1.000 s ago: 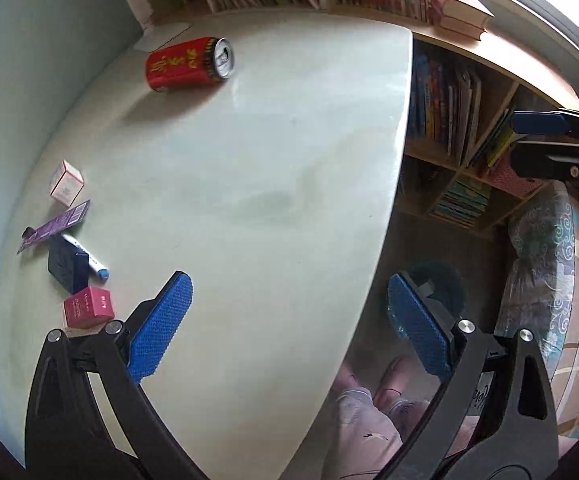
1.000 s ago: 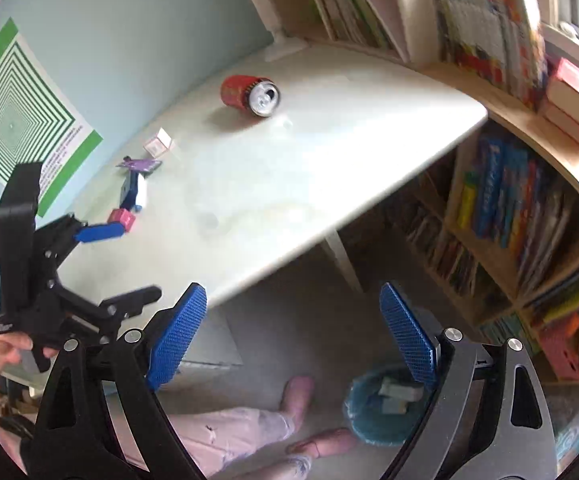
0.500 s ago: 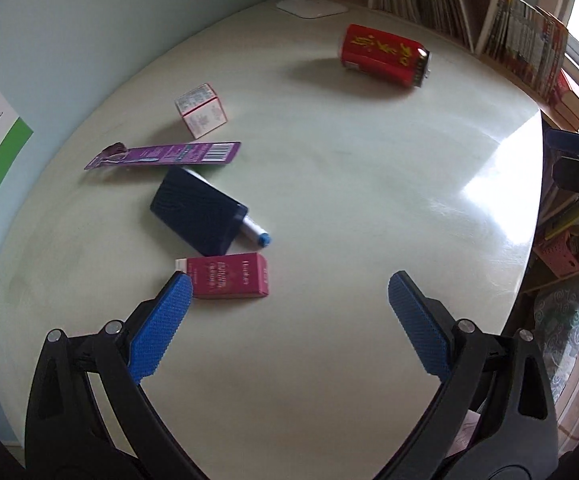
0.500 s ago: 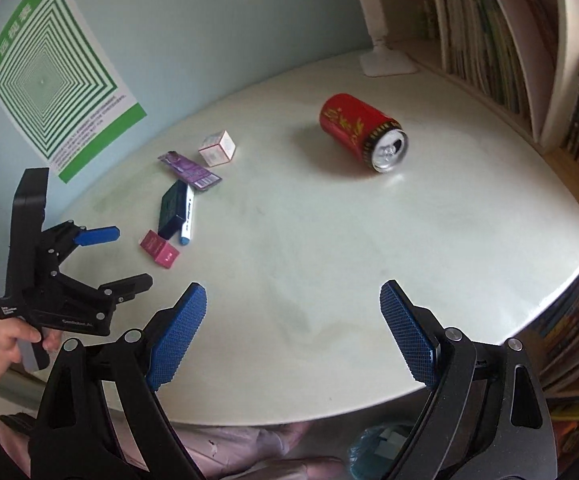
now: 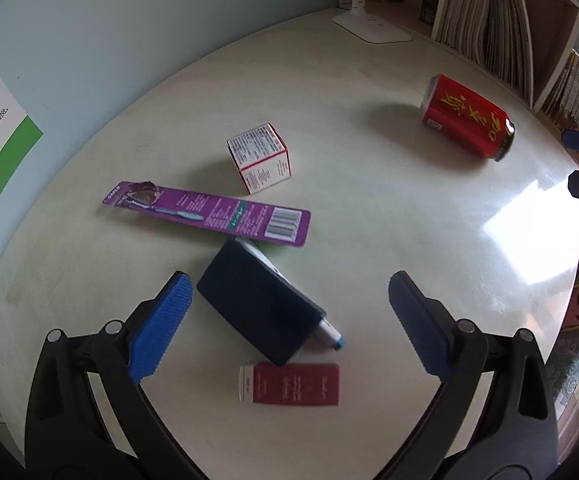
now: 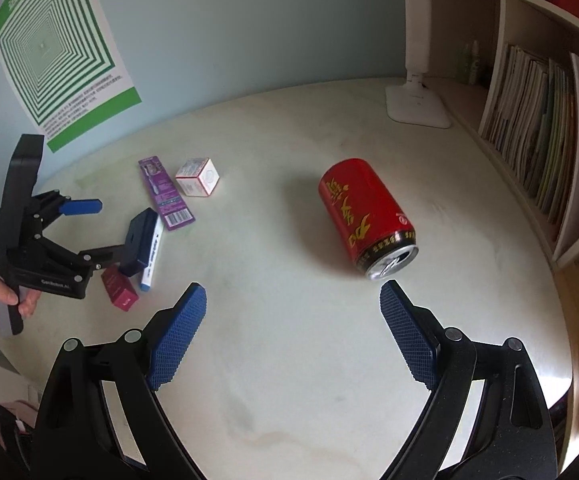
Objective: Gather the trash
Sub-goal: 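Move both tools back toward the small box and red can, then close left tool on the white-red box while right tool closes on the red can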
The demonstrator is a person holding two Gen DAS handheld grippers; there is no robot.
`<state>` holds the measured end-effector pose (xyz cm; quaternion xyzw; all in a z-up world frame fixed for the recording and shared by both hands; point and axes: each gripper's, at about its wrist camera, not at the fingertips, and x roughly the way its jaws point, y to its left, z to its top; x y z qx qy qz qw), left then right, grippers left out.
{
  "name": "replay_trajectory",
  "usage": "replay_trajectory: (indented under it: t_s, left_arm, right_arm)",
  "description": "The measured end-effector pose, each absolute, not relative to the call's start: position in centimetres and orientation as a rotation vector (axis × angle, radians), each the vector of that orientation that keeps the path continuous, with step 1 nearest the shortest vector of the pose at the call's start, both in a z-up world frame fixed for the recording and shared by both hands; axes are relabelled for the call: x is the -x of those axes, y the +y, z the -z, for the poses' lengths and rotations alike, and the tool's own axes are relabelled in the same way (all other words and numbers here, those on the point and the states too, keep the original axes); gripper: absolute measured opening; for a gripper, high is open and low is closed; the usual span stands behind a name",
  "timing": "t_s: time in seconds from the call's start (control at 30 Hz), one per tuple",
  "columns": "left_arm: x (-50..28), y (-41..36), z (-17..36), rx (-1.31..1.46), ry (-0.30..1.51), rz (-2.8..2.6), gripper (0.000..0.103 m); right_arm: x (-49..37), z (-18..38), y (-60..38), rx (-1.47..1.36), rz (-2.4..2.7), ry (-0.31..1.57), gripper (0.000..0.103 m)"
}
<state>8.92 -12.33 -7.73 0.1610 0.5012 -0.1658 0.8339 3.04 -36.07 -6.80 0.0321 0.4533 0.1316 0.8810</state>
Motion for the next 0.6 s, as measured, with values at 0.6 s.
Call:
replay_trajectory:
  t_s: [0.6]
  left_arm:
    - [-20.6, -15.0, 12.4, -0.260, 1.165, 0.204, 0.096]
  right_arm:
    - [-14.2, 12.2, -38.7, 0.004, -0.345, 1.054, 0.088]
